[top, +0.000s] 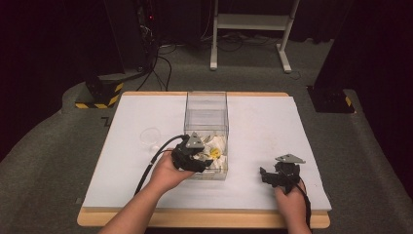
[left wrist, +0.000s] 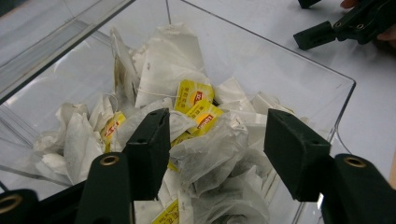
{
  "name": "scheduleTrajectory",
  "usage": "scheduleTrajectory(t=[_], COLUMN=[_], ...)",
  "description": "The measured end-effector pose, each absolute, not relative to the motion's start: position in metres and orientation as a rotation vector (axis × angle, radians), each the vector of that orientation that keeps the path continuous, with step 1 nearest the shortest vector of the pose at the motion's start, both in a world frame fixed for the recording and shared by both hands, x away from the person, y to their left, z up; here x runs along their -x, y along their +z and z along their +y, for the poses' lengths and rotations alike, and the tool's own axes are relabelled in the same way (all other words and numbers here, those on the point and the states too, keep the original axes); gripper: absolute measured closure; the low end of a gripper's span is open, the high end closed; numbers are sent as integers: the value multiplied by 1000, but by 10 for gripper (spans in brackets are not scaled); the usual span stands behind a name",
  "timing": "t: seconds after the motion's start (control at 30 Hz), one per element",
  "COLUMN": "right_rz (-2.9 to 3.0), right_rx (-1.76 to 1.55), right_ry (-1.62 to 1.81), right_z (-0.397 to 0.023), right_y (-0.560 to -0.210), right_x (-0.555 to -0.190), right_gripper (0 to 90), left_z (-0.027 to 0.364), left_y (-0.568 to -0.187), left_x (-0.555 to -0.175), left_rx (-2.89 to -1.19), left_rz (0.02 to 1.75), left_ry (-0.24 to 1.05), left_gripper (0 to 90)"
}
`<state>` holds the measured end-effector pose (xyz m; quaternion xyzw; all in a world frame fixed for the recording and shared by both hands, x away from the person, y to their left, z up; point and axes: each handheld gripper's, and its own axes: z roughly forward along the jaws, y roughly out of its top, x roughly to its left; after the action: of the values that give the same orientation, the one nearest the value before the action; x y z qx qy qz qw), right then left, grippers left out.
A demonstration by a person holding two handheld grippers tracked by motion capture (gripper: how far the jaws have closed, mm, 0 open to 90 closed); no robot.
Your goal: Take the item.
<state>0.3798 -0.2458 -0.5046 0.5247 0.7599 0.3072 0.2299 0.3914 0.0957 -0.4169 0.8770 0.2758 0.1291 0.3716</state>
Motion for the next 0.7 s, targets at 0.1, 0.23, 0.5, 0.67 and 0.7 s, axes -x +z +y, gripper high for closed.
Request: scheduleTrajectory(t=[0.1, 0.23, 0.5, 0.67, 0.7], right_rz=[2092, 2091, 2091, 2091, 2091], right_rx=[-1444, -1444, -1444, -1444, -1444], right_ry=[845, 845, 846, 846, 846], right_z=[-246, -246, -246, -246, -246], right_y=[-505, -505, -505, -505, -505], right_x=[-380, -380, -380, -380, -380], right_gripper=[116, 116, 116, 116, 116], left_z=[95, 94, 92, 92, 92], left_y=[-418, -420, -422, -424, -424], left_x=[-392, -392, -391, -391, -391], left_rx=[-2269, -2286, -2312, -2310, -2310], left_rz=[708, 706, 669, 678, 678], left_ry=[338, 340, 359, 351, 351], left_gripper=[444, 523, 657, 750, 769])
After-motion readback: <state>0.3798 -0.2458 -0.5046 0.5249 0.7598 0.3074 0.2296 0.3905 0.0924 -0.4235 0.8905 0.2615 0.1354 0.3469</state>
